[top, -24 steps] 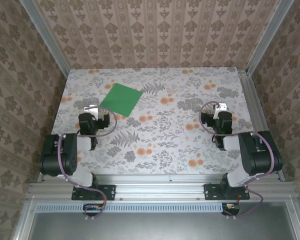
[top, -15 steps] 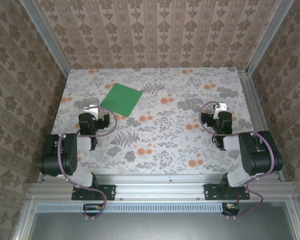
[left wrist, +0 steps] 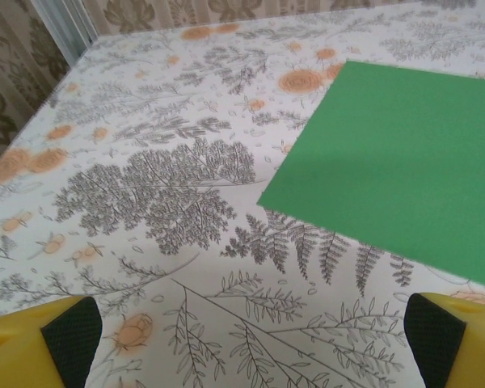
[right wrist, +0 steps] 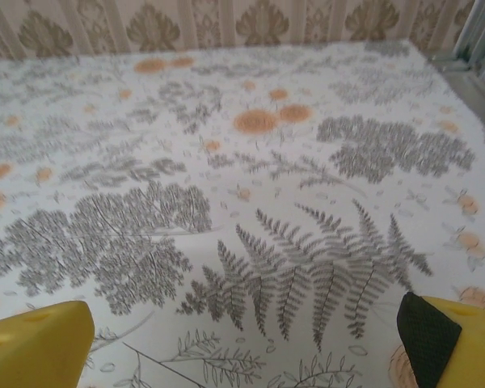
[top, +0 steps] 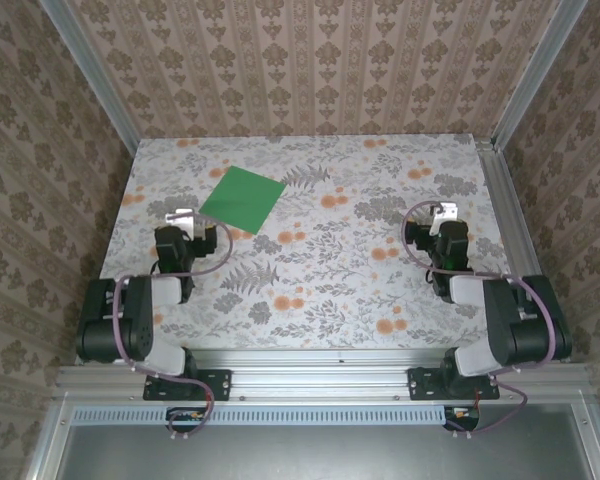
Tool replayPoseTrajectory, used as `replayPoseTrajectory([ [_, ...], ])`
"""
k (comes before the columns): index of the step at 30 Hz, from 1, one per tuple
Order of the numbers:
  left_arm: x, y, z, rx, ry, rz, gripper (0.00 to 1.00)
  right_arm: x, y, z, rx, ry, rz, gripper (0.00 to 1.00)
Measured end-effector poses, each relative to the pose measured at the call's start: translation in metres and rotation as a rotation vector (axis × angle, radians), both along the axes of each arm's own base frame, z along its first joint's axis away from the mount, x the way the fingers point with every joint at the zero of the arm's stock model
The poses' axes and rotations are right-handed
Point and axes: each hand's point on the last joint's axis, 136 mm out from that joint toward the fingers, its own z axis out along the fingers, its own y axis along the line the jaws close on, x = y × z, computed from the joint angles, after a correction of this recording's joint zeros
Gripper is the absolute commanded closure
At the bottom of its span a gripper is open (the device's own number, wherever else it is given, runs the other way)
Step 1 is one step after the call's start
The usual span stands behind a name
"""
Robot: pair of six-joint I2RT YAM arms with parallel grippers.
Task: Fold a paper plane with a square sheet of paper (pick it up from the middle)
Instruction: Move the square sheet of paper to the center of the table.
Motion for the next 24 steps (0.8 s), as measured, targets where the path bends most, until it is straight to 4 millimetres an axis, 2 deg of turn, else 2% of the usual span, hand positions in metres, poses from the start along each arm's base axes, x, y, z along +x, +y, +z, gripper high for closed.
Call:
replayPoseTrajectory([
  [3,0.002,-0.002,0.029,-0.021,-0.01,0.016,0.0,-0.003,0.004,0.034,0.011,-0.05,0.022,0.0],
  [7,0.015,-0.007,0.074,-0.11,-0.011,0.03,0.0,-0.002,0.023,0.085,0.069,-0.114,0.124,0.0],
  [10,0.024,-0.018,0.089,-0.178,0.06,0.017,0.0,-0.001,0.044,0.113,0.126,-0.125,0.234,0.0],
  [12,0.031,-0.029,0.093,-0.217,0.123,-0.003,0.0,-0.003,0.06,0.125,0.169,-0.11,0.313,0.0],
  [15,0.04,-0.043,0.083,-0.259,0.224,-0.027,0.0,-0.012,0.091,0.133,0.23,-0.07,0.455,0.0],
  [19,0.049,-0.054,0.044,-0.282,0.411,-0.034,0.0,-0.03,0.134,0.135,0.29,0.007,0.627,0.0],
  [24,0.065,-0.064,0.002,-0.271,0.588,-0.029,0.0,-0.045,0.168,0.146,0.312,0.051,0.744,0.0],
])
